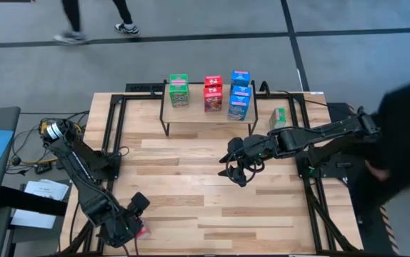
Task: Stack cereal on shelf
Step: Put the red cereal box on the shelf aligned with the other red cereal box
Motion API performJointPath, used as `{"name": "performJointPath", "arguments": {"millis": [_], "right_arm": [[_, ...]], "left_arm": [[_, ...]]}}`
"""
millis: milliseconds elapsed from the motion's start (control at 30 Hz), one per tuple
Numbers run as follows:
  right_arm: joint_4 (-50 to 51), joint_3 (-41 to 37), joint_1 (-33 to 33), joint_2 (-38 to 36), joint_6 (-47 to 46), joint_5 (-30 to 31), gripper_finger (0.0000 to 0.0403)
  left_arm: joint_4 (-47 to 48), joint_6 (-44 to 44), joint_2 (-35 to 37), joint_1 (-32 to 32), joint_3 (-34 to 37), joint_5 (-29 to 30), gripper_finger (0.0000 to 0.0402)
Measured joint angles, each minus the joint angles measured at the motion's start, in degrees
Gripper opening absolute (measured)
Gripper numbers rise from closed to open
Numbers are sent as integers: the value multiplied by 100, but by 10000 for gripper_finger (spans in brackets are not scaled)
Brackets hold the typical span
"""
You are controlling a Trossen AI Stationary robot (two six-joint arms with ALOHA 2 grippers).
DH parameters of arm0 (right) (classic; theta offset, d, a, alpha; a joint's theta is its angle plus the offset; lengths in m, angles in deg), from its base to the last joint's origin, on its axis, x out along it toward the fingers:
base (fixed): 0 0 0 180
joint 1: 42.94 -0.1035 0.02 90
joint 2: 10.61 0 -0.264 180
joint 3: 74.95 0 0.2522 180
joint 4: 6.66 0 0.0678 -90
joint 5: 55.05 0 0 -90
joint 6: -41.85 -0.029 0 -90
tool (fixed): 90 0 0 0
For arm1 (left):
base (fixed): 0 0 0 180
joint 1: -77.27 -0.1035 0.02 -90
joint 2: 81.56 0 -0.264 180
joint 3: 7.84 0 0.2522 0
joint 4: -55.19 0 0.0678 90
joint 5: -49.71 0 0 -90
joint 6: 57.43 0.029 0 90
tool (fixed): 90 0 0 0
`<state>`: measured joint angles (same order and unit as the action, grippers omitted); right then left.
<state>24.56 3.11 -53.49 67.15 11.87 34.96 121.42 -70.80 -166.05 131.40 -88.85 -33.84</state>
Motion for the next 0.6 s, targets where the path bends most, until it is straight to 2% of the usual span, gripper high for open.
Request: {"name": "performJointPath", "arguments": {"millis": [300, 600], "right_arm": [[-577, 0, 20, 0, 143, 0, 294], [-809, 2, 20, 0, 303, 0, 294]], "left_arm": [[147, -588, 0, -381, -424, 635, 183], [174, -1299, 2, -1198, -813, 711, 183]]}}
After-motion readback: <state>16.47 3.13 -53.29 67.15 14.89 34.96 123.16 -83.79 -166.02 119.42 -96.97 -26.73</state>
